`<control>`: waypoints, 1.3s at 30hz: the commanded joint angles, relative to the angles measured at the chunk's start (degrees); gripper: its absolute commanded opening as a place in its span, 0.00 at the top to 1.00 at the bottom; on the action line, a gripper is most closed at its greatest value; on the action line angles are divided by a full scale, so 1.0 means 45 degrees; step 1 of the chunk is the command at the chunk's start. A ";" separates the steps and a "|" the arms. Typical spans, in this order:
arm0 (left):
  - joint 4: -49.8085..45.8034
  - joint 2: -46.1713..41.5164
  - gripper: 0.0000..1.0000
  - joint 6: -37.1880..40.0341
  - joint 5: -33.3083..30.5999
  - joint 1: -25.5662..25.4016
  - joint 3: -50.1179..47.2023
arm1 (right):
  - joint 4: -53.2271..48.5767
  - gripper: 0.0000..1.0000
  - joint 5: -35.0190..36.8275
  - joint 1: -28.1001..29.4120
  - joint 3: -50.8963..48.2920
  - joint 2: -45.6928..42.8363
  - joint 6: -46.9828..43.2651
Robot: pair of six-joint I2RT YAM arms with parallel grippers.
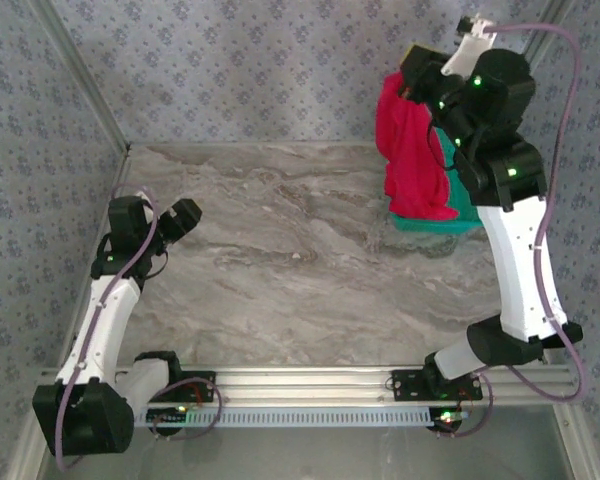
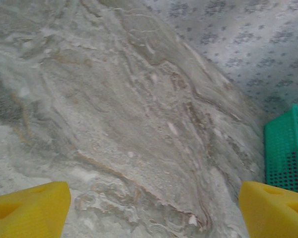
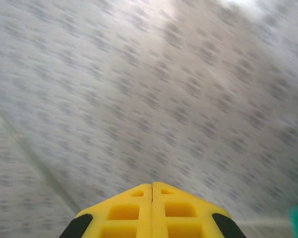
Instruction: Fold the inside-out t-shirt
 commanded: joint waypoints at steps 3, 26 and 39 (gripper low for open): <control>0.0943 -0.0542 0.13 0.0091 0.1221 -0.0056 -0.0320 | 0.0105 1.00 -0.1727 0.2117 0.2742 0.1147 -0.1208; 0.3887 -0.2433 0.11 -0.0726 -0.0343 -0.4196 -0.5166 | -0.5039 0.26 -0.2850 0.1148 -0.0741 0.5619 0.1252; 0.4435 0.6343 0.16 -0.0493 -0.2618 -0.8046 -0.1371 | -0.1140 0.32 -0.3566 -0.1257 -1.2718 -0.1404 0.2293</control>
